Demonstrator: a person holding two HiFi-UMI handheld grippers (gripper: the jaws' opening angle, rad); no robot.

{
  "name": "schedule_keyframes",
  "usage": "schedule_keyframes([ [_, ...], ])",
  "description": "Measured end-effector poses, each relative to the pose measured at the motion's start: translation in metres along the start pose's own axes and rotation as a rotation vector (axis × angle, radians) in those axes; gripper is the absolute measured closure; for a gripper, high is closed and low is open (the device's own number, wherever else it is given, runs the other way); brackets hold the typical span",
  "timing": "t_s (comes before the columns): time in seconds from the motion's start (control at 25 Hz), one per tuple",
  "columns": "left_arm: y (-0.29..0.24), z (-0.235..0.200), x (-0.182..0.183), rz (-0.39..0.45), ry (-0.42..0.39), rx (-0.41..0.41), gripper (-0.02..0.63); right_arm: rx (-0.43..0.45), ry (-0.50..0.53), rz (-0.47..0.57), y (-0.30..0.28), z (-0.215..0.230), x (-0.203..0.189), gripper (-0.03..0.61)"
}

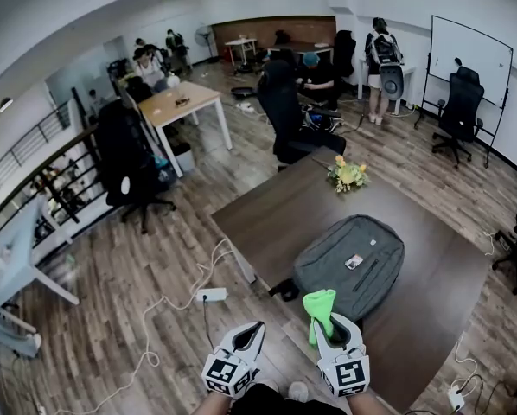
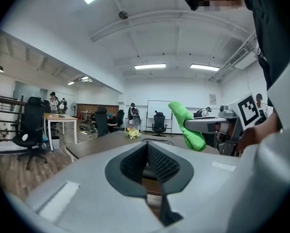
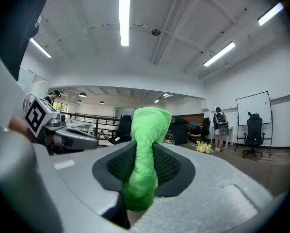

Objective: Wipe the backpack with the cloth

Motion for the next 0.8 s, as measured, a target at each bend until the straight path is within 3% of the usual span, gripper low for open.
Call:
schedule_keyframes([
  [0.52, -0.083, -0.045, 0.006, 0.016, 0.014, -0.035, 0.594, -0.064, 0.001, 0.003, -0.055, 0.055, -0.001, 0.479],
  [0.8, -0.125, -0.08, 0.011, -0.031, 0.029, -0.117, 0.594, -0.136, 0.002, -0.021, -0.098, 0.075, 0.0, 0.479],
])
Point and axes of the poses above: the fingertips, and each gripper's own axes: y backward along the fingers, z to its right, x out of its top, the point moved 5 cm from there along y, backward along the fingers, and after that the axes turned 3 degrees about y, right-handed, at the moved point
